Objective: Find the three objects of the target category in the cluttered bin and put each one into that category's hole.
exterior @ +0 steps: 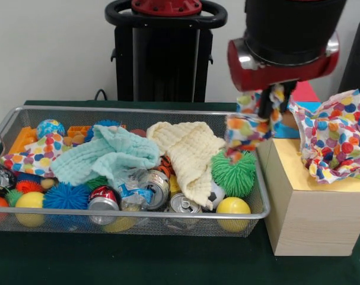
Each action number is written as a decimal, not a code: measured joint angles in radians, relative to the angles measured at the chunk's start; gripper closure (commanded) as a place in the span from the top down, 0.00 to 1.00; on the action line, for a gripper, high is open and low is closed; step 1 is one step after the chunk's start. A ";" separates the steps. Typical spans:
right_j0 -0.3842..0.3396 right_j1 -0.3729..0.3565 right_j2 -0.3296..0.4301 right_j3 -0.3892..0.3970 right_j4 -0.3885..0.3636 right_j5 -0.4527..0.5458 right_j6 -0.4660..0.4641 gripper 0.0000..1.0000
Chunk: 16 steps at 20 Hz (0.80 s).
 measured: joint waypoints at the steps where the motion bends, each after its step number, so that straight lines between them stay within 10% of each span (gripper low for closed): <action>1: 0.001 -0.001 -0.009 -0.002 -0.004 0.014 0.000 0.00; 9: 0.021 -0.024 -0.102 -0.001 0.008 0.076 0.073 0.00; 16: 0.063 -0.042 -0.171 0.020 0.021 -0.167 0.274 0.00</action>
